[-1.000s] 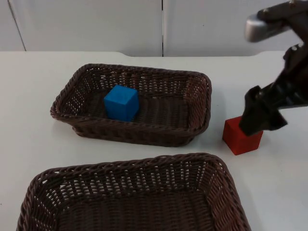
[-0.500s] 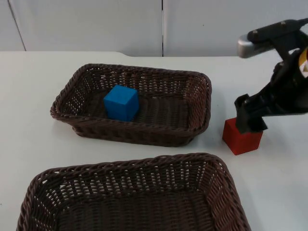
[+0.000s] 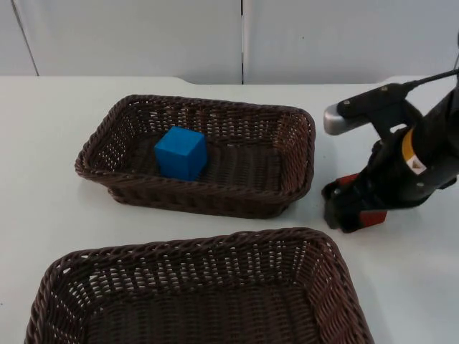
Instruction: Pick up one cube with the left hand and place it into the upper basket. Pick up one cube with the right hand and place it into the lower basket.
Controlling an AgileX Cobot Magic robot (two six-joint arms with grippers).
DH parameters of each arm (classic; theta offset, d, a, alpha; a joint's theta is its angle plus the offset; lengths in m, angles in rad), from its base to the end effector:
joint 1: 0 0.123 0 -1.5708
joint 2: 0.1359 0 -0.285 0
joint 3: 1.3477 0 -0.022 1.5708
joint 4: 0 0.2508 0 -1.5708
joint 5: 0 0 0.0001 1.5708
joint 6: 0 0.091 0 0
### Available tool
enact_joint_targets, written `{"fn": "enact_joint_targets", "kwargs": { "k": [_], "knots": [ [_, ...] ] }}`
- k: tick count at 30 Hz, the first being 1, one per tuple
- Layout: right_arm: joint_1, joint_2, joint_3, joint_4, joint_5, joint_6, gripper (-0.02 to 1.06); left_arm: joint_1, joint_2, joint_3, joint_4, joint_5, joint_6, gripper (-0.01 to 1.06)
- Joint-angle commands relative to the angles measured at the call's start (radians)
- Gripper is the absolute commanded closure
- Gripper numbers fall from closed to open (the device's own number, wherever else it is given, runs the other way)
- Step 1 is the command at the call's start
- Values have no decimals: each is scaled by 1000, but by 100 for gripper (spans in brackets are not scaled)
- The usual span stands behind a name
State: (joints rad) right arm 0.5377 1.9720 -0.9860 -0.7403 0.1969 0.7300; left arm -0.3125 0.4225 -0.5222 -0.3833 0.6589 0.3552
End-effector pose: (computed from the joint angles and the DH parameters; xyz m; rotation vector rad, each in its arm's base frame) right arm 0.3191 0.1762 0.1072 -0.6468 2.5194 0.0195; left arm 0.0706 -0.0447 0.3047 0.5056 1.9526 -0.4013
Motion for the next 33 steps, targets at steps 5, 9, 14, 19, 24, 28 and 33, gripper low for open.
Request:
{"fn": "enact_joint_targets", "kwargs": {
  "k": [5, 9, 14, 19, 24, 28, 33],
  "knots": [
    [7, 49, -68, -17, 28, 21, -1, -7, -4, 1, 6, -9, -5, 28],
    [7, 66, -80, -17, -10, 21, -1, -7, -4, 1, 9, -9, -5, 28],
    [4, 66, -80, -19, 2, 21, -1, -7, -4, 1, 9, -9, -5, 28],
    [-18, 66, -80, -20, 35, 21, -1, -7, -4, 1, 9, -9, -5, 28],
    [-18, 66, -80, -18, 31, 21, 0, -7, -4, 1, 9, -11, -5, 28],
    [-18, 66, -80, -18, 28, 21, 24, -7, -4, 1, 9, -11, -5, 28],
    [-18, 66, -80, -16, 66, 21, 88, -7, -4, 1, 9, -11, -5, 28]
  ]
}}
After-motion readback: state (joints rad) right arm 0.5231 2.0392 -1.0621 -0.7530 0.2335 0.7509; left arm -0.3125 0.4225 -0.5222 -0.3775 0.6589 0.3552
